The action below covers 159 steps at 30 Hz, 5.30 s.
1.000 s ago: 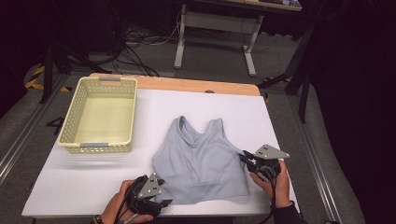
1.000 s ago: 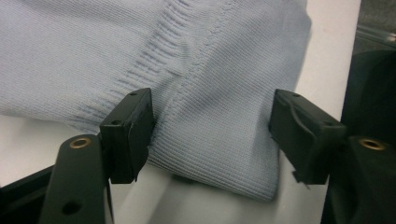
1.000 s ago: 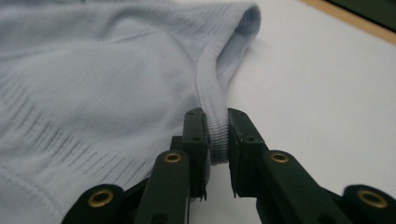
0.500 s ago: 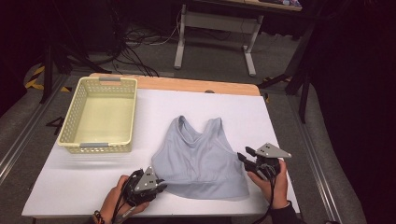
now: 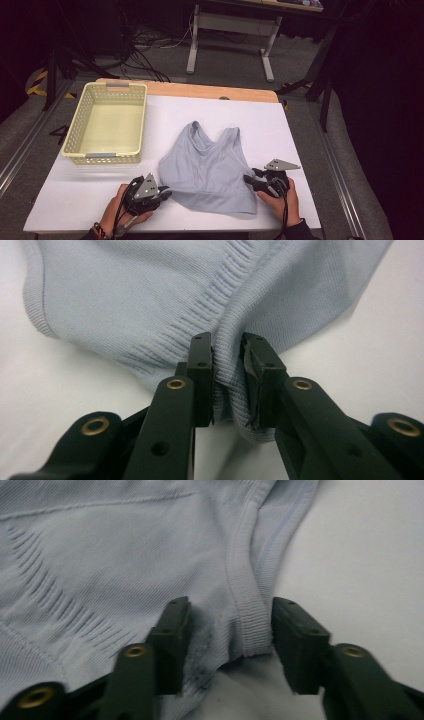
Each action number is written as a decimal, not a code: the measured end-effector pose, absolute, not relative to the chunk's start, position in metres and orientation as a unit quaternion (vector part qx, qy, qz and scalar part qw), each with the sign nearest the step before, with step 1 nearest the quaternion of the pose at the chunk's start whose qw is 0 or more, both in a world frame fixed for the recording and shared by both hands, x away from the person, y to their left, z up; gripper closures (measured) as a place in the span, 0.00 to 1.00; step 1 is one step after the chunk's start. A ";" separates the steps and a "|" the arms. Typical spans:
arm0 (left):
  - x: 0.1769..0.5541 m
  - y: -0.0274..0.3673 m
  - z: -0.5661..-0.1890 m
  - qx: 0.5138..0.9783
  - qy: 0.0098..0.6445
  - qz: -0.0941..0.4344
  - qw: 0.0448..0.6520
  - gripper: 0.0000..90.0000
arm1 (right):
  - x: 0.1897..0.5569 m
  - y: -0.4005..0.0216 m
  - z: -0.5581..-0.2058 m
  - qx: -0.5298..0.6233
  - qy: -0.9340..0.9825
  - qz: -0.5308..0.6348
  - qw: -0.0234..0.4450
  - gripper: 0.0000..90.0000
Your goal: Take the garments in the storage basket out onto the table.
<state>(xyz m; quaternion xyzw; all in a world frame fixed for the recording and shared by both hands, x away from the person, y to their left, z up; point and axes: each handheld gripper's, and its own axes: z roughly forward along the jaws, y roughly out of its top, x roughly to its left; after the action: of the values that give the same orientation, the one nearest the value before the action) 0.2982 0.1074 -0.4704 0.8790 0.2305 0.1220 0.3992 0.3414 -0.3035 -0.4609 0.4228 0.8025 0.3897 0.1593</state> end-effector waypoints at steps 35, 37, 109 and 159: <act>0.339 0.090 -0.463 0.815 0.307 0.109 0.479 0.41 | 0.346 -0.344 -0.456 0.492 0.740 0.343 0.306 0.88; 0.348 0.083 -0.465 0.809 0.320 0.088 0.485 0.39 | 0.348 -0.345 -0.458 0.492 0.743 0.338 0.303 0.88; 0.291 0.104 -0.475 0.877 0.275 0.142 0.368 0.47 | 0.292 -0.296 -0.442 0.369 0.830 0.338 0.246 0.94; 0.331 0.108 -0.452 0.896 0.202 0.138 0.371 0.95 | 0.389 -0.298 -0.460 0.418 0.807 0.361 0.209 0.88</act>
<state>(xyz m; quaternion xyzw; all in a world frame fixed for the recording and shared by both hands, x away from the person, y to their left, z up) 0.3311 0.1082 -0.4515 0.8956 0.2023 0.1377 0.3715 0.3889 -0.2984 -0.4596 0.4178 0.8070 0.3614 0.2086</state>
